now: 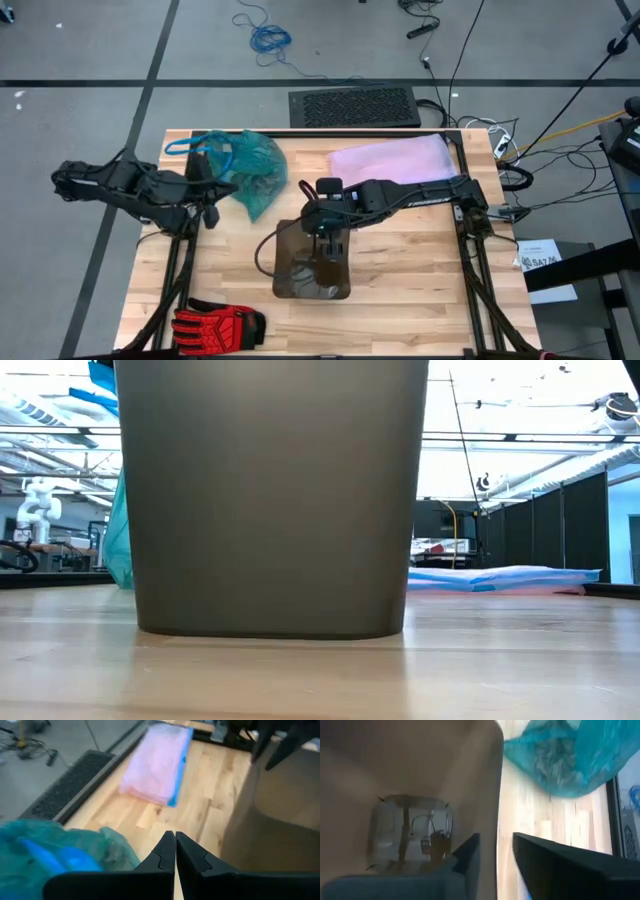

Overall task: Place trash/remove bag and relplace
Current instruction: Move the trash bin to the center of the table, then insert the trash bag into the trash bin

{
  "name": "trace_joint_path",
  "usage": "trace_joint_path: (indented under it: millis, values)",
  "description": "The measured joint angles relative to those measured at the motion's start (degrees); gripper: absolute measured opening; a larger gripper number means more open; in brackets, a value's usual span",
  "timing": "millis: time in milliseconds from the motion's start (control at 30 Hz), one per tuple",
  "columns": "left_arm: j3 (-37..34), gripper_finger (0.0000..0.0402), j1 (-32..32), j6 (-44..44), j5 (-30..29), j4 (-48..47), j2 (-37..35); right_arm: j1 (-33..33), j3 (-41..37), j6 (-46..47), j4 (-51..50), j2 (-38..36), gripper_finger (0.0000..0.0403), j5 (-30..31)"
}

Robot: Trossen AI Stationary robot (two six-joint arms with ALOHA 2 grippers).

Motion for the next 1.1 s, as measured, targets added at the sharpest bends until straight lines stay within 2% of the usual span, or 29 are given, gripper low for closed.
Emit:
trace_joint_path:
  millis: [167,300,433,533,633,733,900,1000,1100]
  values:
    - [0.00,0.0015,0.01,0.06,0.88,-0.03,1.88,0.02,2.47,-3.64,0.50,-0.11,0.0183,-0.09]
    - [0.00,0.0003,-0.01,0.71,-2.10,0.02,2.68,-0.03,8.13,-5.19,-3.69,-0.25,0.0214,0.03]
    - [0.00,0.0003,0.01,2.09,-8.47,0.97,2.75,-1.00,8.07,-6.37,-8.07,-3.54,0.0217,5.68]
    - [0.00,0.0002,0.01,5.71,-11.92,5.44,2.66,-2.96,8.07,-4.97,-13.14,-6.66,0.0209,8.30]
    - [-1.49,0.0002,0.00,9.77,-11.91,13.11,0.86,-5.68,8.07,-3.05,-17.24,-9.67,0.0202,8.73]
    - [-6.81,0.0001,0.31,14.77,-7.09,23.30,-1.74,-8.65,7.30,-2.59,-20.07,-12.35,0.0195,8.74]
    - [-17.34,0.0001,2.97,18.09,-0.65,37.16,-4.91,-13.05,-3.29,-3.64,-17.17,-19.27,0.0182,4.72]
    - [-21.67,0.0001,4.61,18.04,1.47,41.53,-5.43,-14.97,-16.80,-4.12,-8.79,-25.84,0.0172,1.33]
    - [-23.87,0.0000,6.16,17.50,2.50,43.99,-5.44,-16.14,-34.00,-4.46,3.36,-33.49,0.0161,-1.70]
